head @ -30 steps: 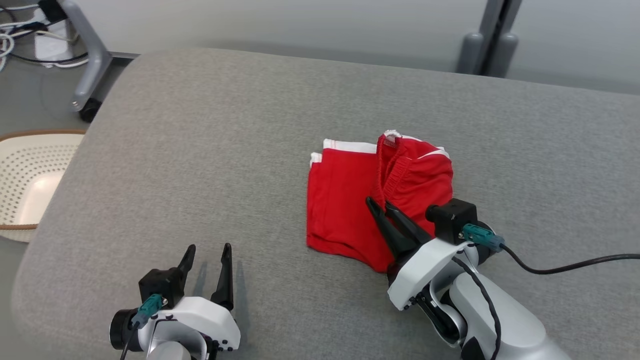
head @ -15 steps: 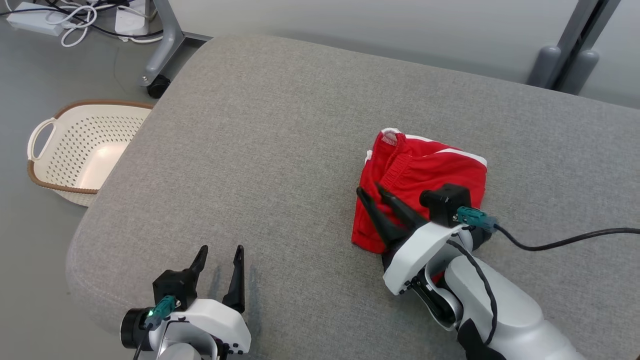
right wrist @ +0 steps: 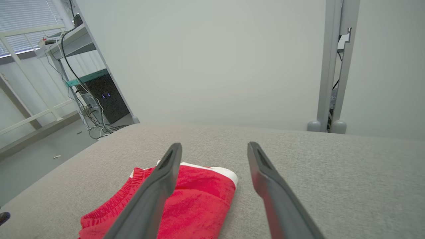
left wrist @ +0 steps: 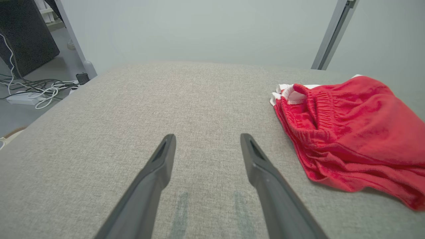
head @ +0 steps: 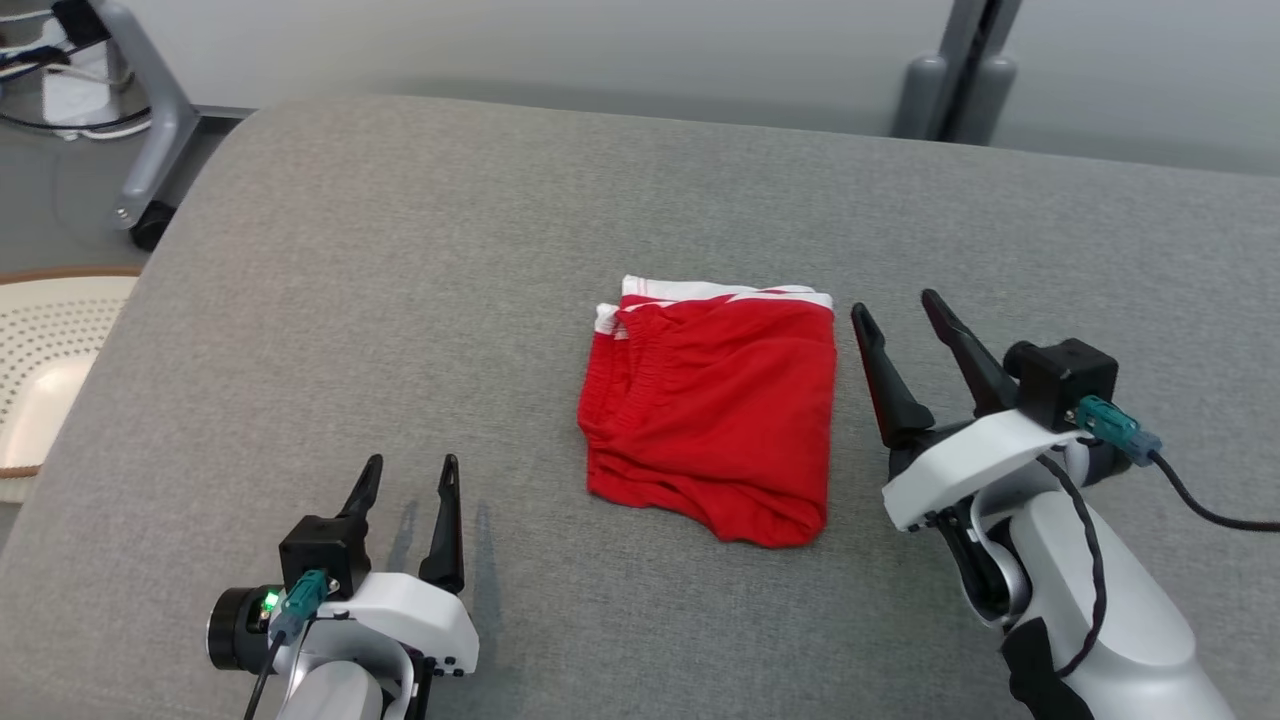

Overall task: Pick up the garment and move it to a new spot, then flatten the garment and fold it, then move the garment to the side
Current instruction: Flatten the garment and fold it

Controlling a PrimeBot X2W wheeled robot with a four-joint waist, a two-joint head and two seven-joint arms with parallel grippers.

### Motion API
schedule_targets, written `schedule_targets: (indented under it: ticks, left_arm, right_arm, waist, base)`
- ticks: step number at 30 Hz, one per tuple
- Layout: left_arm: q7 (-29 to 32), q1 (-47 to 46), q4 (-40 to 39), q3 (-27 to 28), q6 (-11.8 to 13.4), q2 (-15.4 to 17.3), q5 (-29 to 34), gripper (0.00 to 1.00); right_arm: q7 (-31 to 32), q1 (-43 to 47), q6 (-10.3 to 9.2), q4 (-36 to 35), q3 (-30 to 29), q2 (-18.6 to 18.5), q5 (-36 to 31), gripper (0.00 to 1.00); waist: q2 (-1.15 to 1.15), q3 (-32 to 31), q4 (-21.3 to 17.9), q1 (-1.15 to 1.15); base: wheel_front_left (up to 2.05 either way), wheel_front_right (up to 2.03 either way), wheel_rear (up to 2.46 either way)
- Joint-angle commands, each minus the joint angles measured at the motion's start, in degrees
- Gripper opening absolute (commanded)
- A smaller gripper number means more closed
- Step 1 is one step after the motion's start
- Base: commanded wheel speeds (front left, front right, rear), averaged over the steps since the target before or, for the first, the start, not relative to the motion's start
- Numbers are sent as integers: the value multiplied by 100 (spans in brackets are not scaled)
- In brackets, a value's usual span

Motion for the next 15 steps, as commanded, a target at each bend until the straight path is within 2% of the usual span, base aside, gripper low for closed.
schedule_targets:
  ticks: [1, 5, 9, 15]
  left_arm:
    - [-9, -57, -47, 104, 14, 30, 100, 100]
    - [-9, -41, -92, 293, -9, 30, 213, 100]
    - [-9, -2, -96, 444, -36, 31, 289, 100]
    - [-9, 143, -88, 635, -102, 29, 377, 100]
  right_arm:
    - [3, 193, -1, -85, -266, -21, -221, 100]
    - [3, 495, -1, -236, -795, -29, -634, 100]
    - [3, 867, -1, -430, -1325, -26, -782, 100]
    - [3, 1313, -1, -553, -1559, -29, -855, 100]
  waist:
    - [0, -8, -331, 0]
    - [0, -17, -625, 0]
    - [0, -62, -832, 0]
    - [0, -170, -1060, 0]
  base:
    - [0, 0, 0]
    - [0, 0, 0]
    - [0, 0, 0]
    - [0, 0, 0]
